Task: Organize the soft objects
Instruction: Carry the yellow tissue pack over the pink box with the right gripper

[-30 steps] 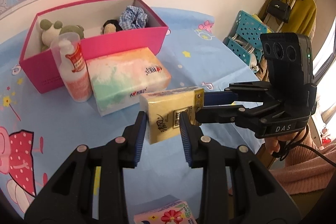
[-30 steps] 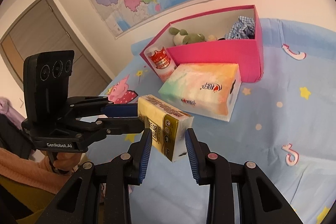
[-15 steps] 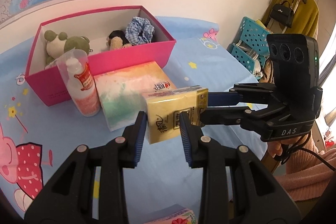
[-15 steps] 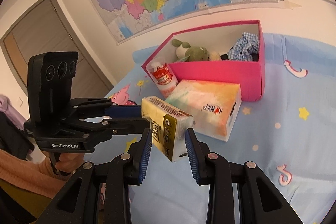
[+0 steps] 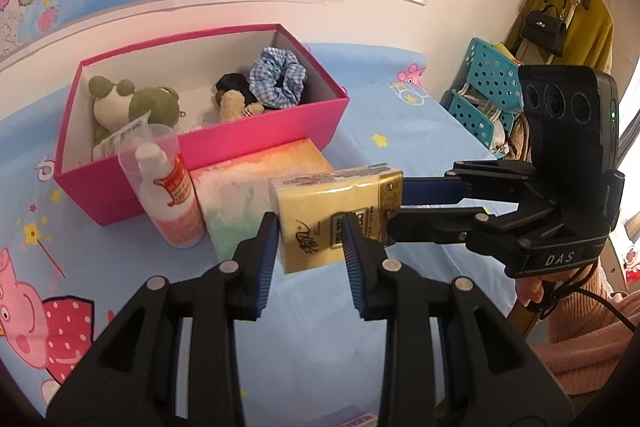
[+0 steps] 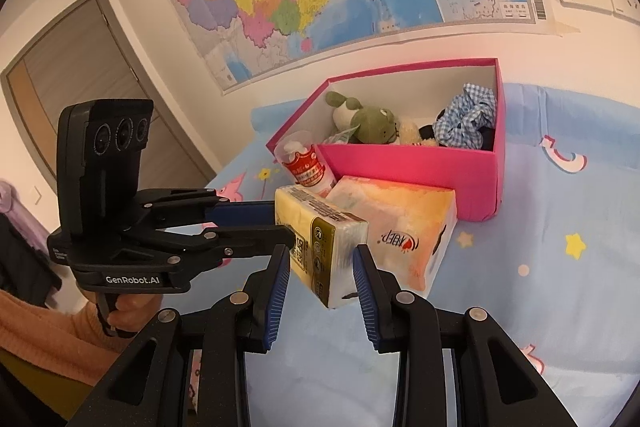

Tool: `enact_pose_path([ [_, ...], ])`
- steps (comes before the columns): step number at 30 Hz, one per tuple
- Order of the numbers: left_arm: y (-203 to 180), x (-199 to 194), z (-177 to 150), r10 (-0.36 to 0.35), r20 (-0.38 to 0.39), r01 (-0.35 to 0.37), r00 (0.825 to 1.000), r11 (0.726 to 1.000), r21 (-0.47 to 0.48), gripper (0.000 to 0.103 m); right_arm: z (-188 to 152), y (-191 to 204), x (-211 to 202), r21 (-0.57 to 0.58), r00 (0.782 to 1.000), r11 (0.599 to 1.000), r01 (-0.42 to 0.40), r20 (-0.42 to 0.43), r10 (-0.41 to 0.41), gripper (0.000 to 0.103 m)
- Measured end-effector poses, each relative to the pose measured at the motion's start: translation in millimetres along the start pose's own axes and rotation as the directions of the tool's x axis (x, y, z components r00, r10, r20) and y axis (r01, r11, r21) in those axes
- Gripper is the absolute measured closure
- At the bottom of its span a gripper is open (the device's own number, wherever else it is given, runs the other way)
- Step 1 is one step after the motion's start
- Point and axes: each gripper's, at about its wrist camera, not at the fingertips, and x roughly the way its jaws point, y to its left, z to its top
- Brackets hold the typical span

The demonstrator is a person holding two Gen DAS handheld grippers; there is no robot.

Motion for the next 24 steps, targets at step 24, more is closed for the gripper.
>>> enact_pose_path([
  [24, 17, 2, 34, 0.022, 0.045, -0.022, 0.999, 1.000, 0.000, 0.069, 36, -3, 6, -0.030, 0.999, 0.999, 0.023, 0.047, -0.021, 0.070],
])
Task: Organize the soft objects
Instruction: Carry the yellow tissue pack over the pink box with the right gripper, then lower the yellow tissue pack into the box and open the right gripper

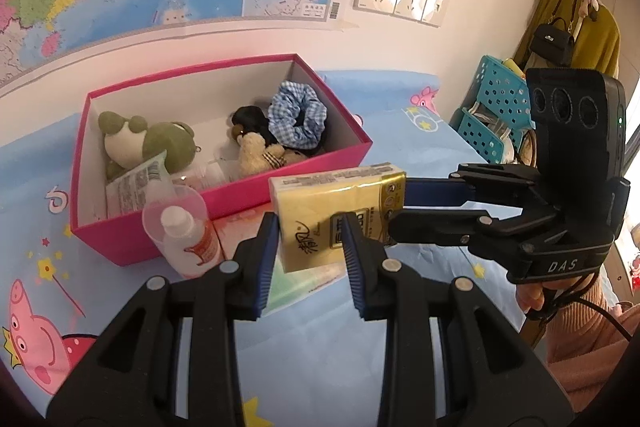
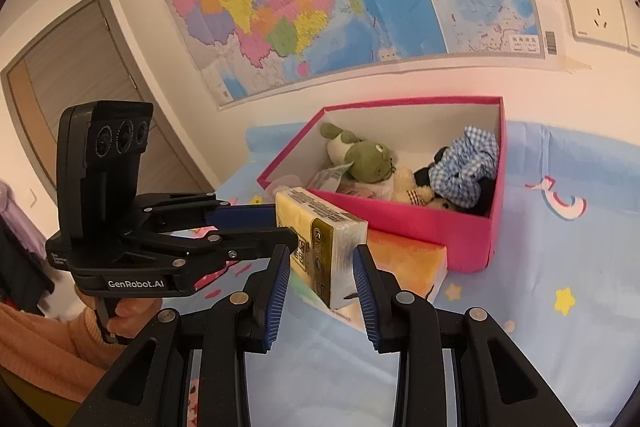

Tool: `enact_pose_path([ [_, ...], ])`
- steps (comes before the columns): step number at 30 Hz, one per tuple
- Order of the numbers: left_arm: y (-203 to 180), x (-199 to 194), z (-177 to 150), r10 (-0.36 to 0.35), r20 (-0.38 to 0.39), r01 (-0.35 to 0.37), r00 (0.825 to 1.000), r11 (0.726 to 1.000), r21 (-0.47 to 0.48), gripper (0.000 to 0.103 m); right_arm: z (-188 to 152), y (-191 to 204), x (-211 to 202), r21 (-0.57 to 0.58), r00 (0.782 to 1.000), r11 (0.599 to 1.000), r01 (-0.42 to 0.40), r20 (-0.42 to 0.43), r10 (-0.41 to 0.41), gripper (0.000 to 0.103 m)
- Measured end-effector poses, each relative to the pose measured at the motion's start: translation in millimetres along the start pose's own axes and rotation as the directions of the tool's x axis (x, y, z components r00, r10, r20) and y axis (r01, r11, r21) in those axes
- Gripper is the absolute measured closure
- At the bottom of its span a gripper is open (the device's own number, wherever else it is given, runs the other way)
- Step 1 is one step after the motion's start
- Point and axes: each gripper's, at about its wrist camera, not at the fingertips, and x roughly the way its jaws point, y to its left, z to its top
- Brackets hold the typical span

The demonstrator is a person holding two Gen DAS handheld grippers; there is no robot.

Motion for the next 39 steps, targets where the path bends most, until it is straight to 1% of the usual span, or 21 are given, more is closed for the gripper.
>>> enact_pose_path([
  [16, 8, 4, 13, 0.032, 0.016, -0.032, 0.999, 0.999, -0.001, 0.069, 15, -2, 8, -0.015, 1.000, 1.000, 0.006, 0.009, -0.006, 0.070],
  [23, 16, 7, 18, 0.031, 0.016, -0.031, 0.999, 0.999, -0.019, 0.069, 22, -2, 12, -0.015, 1.000, 1.000, 0.003, 0.017, -0.003, 0.070],
  [32, 21, 10, 22, 0.053, 0.019, -0.053, 0.998, 0.998, -0.031, 0.070, 27, -3, 17, -0.013, 1.000, 1.000, 0.008, 0.015, -0.008, 0.070],
  [39, 29, 12, 30, 0.057, 0.021, -0.056, 0.998, 0.997, -0.048, 0.069, 37, -6, 23, -0.018, 1.000, 1.000, 0.013, 0.018, -0.012, 0.070],
])
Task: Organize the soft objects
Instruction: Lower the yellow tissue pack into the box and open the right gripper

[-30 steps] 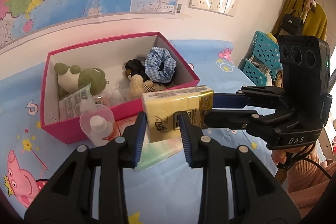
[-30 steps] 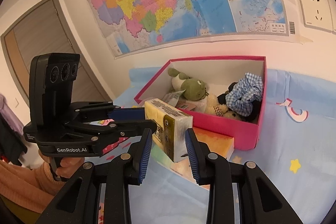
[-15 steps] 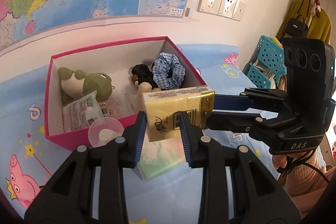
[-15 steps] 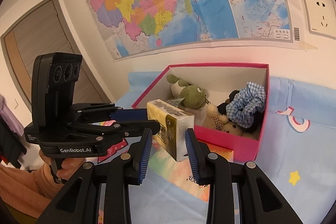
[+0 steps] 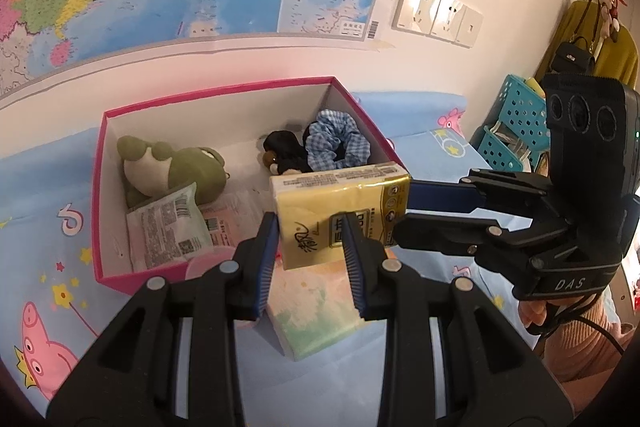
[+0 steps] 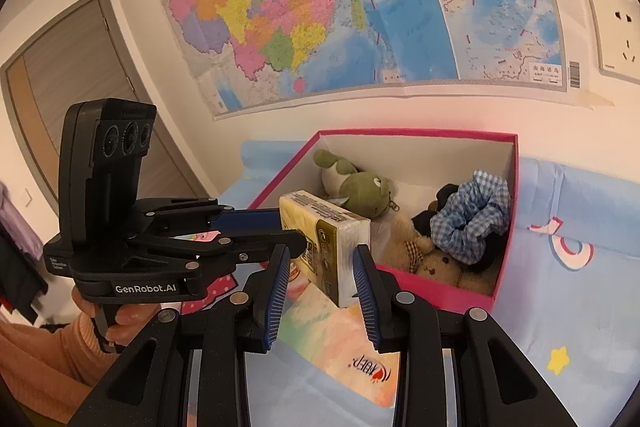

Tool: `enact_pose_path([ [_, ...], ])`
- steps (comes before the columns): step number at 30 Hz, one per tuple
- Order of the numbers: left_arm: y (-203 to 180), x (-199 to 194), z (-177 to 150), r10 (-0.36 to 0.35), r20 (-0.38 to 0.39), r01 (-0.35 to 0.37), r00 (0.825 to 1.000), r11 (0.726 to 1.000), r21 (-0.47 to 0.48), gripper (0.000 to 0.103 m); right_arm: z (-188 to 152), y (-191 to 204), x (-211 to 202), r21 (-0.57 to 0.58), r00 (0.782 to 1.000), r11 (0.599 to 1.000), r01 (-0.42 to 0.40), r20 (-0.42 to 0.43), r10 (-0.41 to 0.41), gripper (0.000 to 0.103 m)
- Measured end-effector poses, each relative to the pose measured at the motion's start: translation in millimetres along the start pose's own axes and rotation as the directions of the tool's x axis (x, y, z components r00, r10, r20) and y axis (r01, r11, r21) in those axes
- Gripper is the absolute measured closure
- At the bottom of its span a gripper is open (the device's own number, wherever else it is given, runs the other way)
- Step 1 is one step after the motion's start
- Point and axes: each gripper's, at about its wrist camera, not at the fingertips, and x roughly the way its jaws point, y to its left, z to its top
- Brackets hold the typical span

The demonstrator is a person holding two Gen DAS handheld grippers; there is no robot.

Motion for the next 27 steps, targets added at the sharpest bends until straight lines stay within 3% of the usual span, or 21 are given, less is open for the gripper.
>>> enact_pose_path([
  [27, 43, 29, 22, 0.024, -0.045, -0.028, 0.999, 0.995, -0.101, 0.070, 27, -15, 42, 0.046, 1.000, 0.999, -0.007, -0.028, 0.008, 0.070],
])
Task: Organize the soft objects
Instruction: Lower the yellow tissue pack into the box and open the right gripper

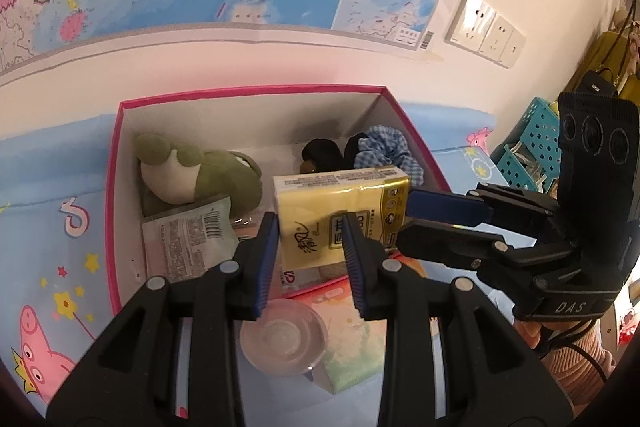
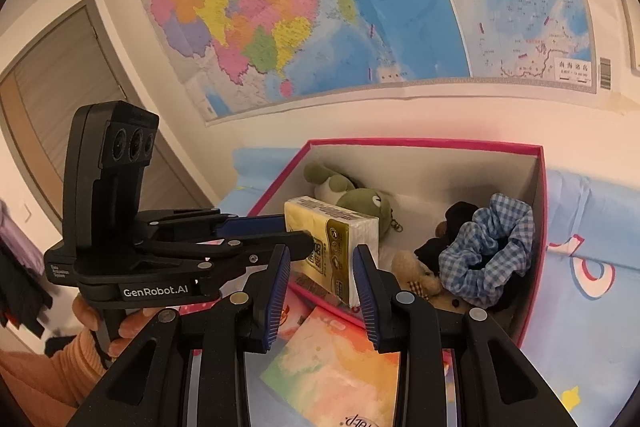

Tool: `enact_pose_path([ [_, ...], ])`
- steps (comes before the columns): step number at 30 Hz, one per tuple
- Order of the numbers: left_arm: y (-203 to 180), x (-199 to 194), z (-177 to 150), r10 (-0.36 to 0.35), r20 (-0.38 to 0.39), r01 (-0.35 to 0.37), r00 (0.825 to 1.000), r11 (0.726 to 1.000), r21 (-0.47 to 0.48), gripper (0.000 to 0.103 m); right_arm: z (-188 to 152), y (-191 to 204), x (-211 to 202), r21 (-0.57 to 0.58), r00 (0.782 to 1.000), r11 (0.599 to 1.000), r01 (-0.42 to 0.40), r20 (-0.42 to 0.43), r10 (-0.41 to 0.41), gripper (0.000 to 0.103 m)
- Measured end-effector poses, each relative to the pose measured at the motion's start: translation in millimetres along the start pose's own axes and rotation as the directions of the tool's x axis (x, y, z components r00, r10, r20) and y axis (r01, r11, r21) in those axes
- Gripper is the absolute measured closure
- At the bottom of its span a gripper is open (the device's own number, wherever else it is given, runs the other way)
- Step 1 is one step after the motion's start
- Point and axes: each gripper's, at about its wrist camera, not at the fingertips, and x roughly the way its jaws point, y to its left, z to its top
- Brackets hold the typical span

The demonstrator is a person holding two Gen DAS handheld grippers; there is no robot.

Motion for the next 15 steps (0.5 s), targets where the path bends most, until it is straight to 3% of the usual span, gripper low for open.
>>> enact_pose_path([
  [15, 21, 28, 4, 0.022, -0.065, -0.025, 0.998, 0.998, -0.052, 0.069, 3, -14, 43, 0.042, 0.996, 0.999, 0.035, -0.085, -0.031, 0.068],
])
